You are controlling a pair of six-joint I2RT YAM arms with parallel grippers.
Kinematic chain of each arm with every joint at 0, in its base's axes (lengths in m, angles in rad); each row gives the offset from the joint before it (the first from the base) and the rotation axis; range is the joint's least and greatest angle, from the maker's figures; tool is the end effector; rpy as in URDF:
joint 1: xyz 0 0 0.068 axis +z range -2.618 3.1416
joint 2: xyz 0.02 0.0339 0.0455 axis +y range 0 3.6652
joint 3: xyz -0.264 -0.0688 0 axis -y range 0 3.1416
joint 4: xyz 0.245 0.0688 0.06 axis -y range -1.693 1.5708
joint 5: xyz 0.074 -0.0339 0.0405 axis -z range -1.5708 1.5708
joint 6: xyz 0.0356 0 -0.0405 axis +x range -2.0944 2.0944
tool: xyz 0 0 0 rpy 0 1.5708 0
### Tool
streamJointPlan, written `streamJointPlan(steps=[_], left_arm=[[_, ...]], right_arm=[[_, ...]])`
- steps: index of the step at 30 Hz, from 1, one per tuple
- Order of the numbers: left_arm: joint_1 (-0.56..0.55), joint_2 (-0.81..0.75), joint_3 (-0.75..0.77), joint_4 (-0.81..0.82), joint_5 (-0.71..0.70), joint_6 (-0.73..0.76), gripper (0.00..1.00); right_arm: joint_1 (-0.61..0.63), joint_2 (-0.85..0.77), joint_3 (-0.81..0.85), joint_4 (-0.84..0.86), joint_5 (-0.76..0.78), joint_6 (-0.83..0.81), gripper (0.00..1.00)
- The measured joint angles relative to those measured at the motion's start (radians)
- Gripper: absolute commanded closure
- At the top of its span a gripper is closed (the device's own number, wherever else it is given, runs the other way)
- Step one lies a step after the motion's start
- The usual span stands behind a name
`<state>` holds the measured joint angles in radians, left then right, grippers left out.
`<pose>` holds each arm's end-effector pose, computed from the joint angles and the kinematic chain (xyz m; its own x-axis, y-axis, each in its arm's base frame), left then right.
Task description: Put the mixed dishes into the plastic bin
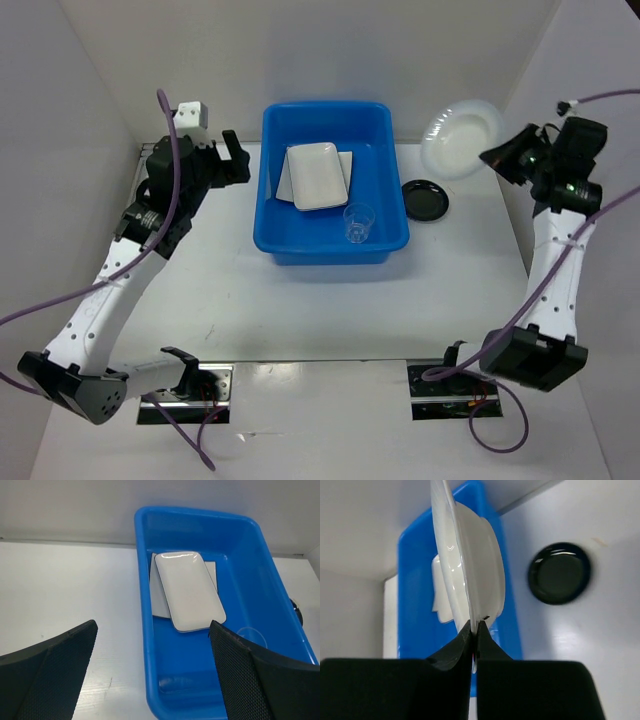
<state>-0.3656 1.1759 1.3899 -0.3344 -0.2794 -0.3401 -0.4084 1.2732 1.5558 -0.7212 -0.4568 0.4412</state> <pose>0.2394 -0.0811 0.4548 -0.1351 -0.2916 -0.9469 0.0455 0.9529 -0.2999 0.2422 -0.0877 0.4468 -0.3567 0.5719 -0.7387 0.1573 0.8162 0.5560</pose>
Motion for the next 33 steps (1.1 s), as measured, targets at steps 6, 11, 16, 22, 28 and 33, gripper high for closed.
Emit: streamJointPlan(steps=[6,11,16,22,28,33], left_arm=[[0.0,0.0,-0.04,-0.002,0.016,-0.007,0.0],[0.0,-0.002,-0.059,0.004,0.021,-0.007,0.0],[0.0,-0.002,-0.097,-0.003,0.019,-0.01,0.0],[0.0,-0.005,-0.106,-0.01,0.02,-0.032,0.0],[0.012,-0.035,-0.121,-0.01,0.03,-0.036,0.0],[0.023,-0.057,-0.141,-0.014,0.035,-0.056,0.0]], right_arm=[[0.24,0.216,0.106,0.066,-0.058,0.028,1.0],[0.389,0.426,0.21,0.069,-0.061,0.032,1.0],[0.487,0.599,0.338,0.064,-0.048,0.011,1.0],[0.545,0.74,0.435,0.062,-0.047,0.002,1.0],[0.556,0.867,0.528,0.057,-0.04,-0.004,1.0],[0.559,0.948,0.562,0.046,-0.032,-0.003,1.0]])
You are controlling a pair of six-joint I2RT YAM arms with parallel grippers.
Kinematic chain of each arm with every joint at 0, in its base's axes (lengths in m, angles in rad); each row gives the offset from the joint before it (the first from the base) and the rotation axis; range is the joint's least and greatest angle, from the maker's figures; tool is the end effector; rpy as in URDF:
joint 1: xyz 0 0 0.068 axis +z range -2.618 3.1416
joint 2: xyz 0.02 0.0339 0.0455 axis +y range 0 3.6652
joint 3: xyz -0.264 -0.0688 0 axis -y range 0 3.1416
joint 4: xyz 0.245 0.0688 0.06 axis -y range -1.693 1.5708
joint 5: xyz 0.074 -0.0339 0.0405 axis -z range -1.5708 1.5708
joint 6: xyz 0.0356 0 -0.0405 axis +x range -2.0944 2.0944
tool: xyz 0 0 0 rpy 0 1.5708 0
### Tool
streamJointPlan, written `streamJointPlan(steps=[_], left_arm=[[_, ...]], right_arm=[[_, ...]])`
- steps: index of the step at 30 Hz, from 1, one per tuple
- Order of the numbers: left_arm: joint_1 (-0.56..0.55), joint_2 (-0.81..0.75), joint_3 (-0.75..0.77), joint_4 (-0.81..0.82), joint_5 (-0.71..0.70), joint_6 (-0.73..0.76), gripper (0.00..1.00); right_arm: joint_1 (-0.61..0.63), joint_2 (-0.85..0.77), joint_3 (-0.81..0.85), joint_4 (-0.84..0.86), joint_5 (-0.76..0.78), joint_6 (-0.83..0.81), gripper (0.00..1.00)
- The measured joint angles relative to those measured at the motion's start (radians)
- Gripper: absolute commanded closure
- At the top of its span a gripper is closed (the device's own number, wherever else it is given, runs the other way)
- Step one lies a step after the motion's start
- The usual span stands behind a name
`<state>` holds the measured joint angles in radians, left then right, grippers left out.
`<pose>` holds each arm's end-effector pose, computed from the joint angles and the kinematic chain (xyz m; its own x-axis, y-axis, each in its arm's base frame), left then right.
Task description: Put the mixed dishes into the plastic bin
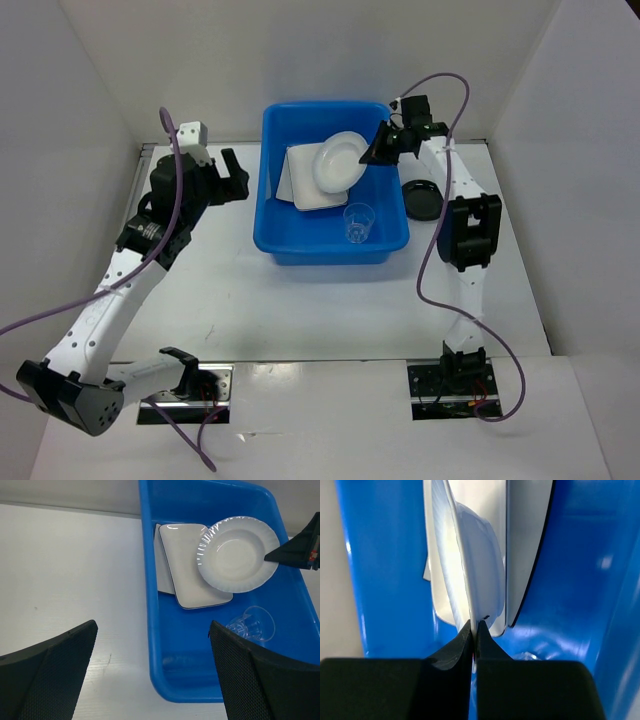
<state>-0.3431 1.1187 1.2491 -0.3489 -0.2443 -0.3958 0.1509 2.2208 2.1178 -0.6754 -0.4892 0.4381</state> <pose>0.2343 -0.0746 0.4188 -0.2285 -0.3156 -0.9210 0.0173 0.9445 -0.3280 0.4965 0.0924 0.2841 -0.8252 0.2533 -0.5048 -0.1252 0.7895 0.6008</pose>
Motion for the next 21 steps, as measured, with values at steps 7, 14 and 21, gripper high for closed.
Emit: streamJointPlan(steps=[7,14,21], left_arm=[[0.007,-0.006,-0.013,-0.009,0.011,-0.004,0.0],[0.007,-0.006,-0.014,-0.014,0.014,-0.005,0.0],[0.007,-0.012,-0.026,-0.014,0.014,-0.005,0.0]], right_arm=[[0.022,0.129,0.111,-0.021,0.008,0.006,1.0],[0.068,0.212,0.213,-0.05,-0.005,0.014,1.0],[0.08,0.237,0.234,-0.053,0.002,0.026,0.78]])
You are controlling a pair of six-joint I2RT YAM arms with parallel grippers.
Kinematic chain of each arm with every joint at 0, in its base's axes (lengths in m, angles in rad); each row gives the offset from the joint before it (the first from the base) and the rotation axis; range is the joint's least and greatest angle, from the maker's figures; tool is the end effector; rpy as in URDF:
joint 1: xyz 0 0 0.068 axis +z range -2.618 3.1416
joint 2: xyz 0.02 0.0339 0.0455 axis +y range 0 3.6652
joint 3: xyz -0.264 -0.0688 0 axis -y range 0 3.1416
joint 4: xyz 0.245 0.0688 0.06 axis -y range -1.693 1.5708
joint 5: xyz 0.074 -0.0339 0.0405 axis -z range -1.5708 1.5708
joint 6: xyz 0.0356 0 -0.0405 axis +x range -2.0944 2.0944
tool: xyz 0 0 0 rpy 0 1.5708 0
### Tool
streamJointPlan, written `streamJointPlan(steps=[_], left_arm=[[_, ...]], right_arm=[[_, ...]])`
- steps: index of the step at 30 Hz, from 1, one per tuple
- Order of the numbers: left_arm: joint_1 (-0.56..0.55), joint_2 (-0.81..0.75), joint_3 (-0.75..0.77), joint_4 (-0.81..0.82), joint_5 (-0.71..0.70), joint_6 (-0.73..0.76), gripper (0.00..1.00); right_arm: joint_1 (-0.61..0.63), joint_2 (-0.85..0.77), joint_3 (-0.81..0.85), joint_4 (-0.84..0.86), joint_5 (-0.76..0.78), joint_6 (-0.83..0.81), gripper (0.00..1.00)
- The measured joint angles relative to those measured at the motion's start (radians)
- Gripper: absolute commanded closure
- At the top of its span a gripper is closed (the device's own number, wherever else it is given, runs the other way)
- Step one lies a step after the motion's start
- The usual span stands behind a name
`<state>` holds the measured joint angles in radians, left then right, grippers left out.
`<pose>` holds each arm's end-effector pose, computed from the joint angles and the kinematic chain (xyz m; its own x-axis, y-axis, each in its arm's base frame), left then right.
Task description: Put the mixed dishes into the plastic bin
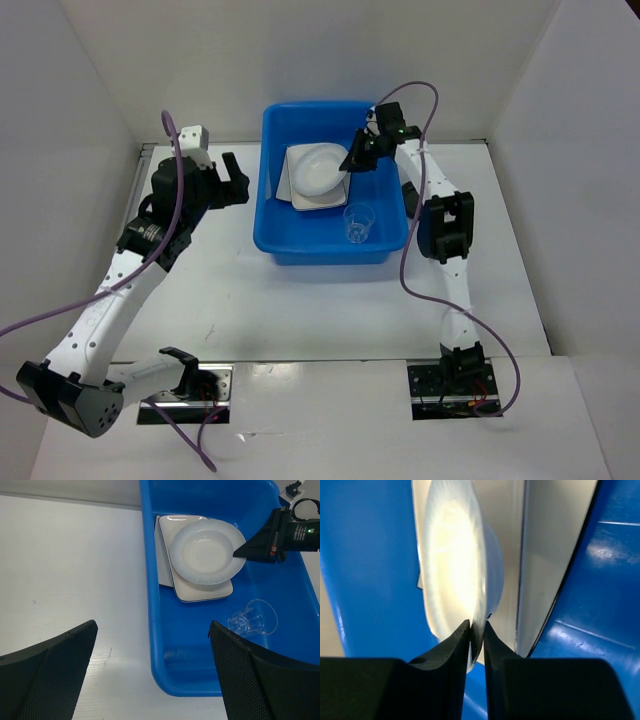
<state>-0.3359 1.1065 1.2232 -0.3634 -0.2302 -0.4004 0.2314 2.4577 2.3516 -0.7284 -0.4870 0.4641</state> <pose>0.2326 -0.0726 0.4111 -0.2560 -0.3126 -0.9147 0.0133 0.9450 -0.3267 0.5271 0.1413 0.2359 -0.8726 0.2008 -0.4453 -0.1319 0.7808 0.6107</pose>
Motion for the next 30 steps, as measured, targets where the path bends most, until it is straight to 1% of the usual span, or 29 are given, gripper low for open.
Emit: streamJointPlan(steps=[6,8,10,13,14,18,20,21,23,24,26,30], left_arm=[[0.0,-0.01,-0.002,0.0,-0.005,0.0,0.0],[0.0,-0.012,-0.002,0.0,-0.008,0.0,0.0],[0.0,-0.012,-0.003,0.0,-0.009,0.0,0.0],[0.0,-0.012,-0.01,0.0,-0.009,0.0,0.0],[0.0,-0.012,-0.013,0.0,-0.009,0.0,0.0],[0.0,-0.012,-0.017,-0.001,-0.009,0.0,0.0],[0.0,-0.012,-0.017,-0.001,-0.009,0.0,0.0],[0.0,-0.012,-0.017,-0.001,-0.009,0.0,0.0],[0.0,-0.013,-0.019,-0.001,-0.009,0.0,0.0],[0.0,-0.012,-0.019,0.0,-0.009,0.0,0.0],[0.0,-0.012,-0.019,0.0,-0.009,0.0,0.0],[0.0,-0.011,-0.023,0.005,-0.008,-0.001,0.0]], right_arm=[[-0.001,0.039,0.005,-0.019,0.023,0.011,0.77],[-0.001,0.048,0.005,-0.022,0.023,0.016,0.68],[0.0,0.053,0.005,-0.033,0.04,0.016,0.63],[0.0,0.058,0.005,-0.053,0.058,0.011,0.56],[0.0,0.058,0.005,-0.056,0.063,0.01,0.51],[0.0,0.058,0.005,-0.069,0.097,0.002,0.44],[0.0,0.054,0.003,-0.076,0.122,-0.001,0.44],[0.0,0.047,-0.004,-0.076,0.137,-0.003,0.42],[0.0,-0.005,-0.041,-0.073,0.174,-0.01,0.42],[0.0,-0.04,-0.079,-0.065,0.179,-0.012,0.4],[0.0,-0.13,-0.154,-0.061,0.185,-0.014,0.4],[-0.013,-0.393,-0.315,0.011,0.192,-0.009,0.39]])
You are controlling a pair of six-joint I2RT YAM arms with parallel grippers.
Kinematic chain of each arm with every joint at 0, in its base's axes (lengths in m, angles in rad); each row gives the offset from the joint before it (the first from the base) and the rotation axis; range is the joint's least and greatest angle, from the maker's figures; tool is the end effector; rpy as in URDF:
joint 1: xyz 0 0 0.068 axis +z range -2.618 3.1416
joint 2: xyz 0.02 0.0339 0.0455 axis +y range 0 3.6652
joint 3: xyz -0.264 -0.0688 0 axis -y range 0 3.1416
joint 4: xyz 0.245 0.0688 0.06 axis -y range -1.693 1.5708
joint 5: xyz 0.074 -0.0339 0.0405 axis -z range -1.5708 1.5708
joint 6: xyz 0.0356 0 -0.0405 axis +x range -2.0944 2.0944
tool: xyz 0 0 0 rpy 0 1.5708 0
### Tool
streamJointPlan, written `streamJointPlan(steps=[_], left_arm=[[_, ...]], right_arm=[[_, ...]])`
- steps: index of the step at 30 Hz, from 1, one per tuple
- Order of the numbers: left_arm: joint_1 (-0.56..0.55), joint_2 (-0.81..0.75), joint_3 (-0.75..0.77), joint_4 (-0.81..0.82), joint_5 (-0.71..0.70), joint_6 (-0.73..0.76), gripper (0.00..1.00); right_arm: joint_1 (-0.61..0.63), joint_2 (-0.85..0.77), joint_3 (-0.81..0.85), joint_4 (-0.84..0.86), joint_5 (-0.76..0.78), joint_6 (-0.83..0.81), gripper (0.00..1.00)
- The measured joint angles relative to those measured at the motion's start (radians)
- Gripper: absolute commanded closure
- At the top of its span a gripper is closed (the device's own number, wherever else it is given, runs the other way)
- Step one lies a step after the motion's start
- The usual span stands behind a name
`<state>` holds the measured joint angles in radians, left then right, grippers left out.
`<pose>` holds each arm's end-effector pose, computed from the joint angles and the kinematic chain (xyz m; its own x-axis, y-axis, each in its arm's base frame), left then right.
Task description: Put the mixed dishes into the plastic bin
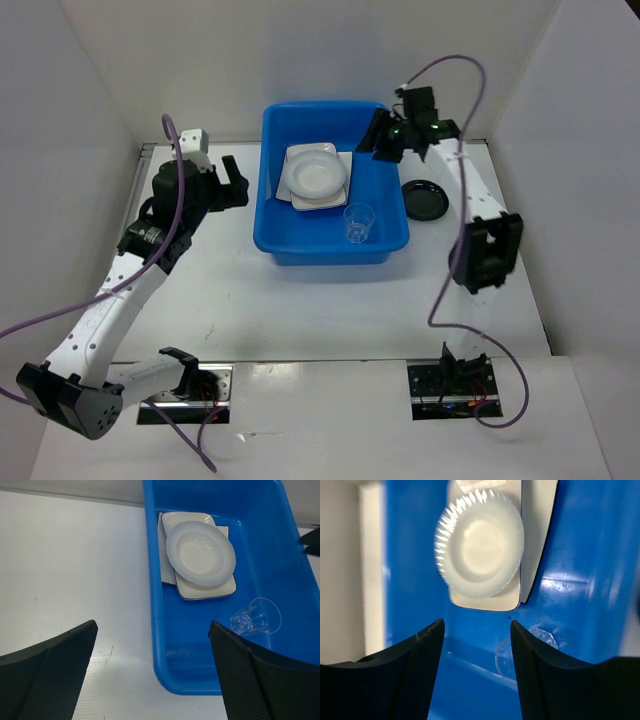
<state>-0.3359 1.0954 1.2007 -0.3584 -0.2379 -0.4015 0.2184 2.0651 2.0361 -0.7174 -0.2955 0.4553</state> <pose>0.2309 -0.0717 0.4065 -0.2586 -0.3120 -0.9142 0.0042 0.9460 -0.3240 0.4578 0.1122 0.3254 -0.7783 0.2582 -0.5724 -0.0821 0.8619 0.5004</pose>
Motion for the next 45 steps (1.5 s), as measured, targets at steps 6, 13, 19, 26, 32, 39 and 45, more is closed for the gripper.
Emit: streamJointPlan(steps=[6,13,19,26,32,39,45], left_arm=[[0.0,0.0,-0.031,0.005,0.006,-0.016,0.0],[0.0,0.001,-0.036,0.014,0.012,-0.021,0.0],[0.0,0.001,-0.047,0.018,0.021,-0.021,0.0],[0.0,0.001,-0.049,0.022,0.027,-0.022,0.0],[0.0,0.001,-0.053,0.023,0.029,-0.023,0.0],[0.0,0.002,-0.056,0.023,0.046,-0.024,0.0],[0.0,0.003,-0.056,0.023,0.054,-0.024,0.0]], right_arm=[[-0.196,-0.374,-0.251,0.154,-0.003,0.026,0.39],[-0.504,-0.391,-0.547,0.203,0.053,0.031,0.39],[-0.529,-0.299,-0.654,0.198,0.061,0.027,0.39],[-0.523,-0.301,-0.671,0.227,0.13,0.044,0.41],[-0.383,-0.468,-0.874,0.269,0.342,0.089,0.41],[-0.247,-0.566,-0.932,0.326,0.409,0.12,0.41],[-0.341,-0.441,-0.991,0.417,0.317,0.166,0.41]])
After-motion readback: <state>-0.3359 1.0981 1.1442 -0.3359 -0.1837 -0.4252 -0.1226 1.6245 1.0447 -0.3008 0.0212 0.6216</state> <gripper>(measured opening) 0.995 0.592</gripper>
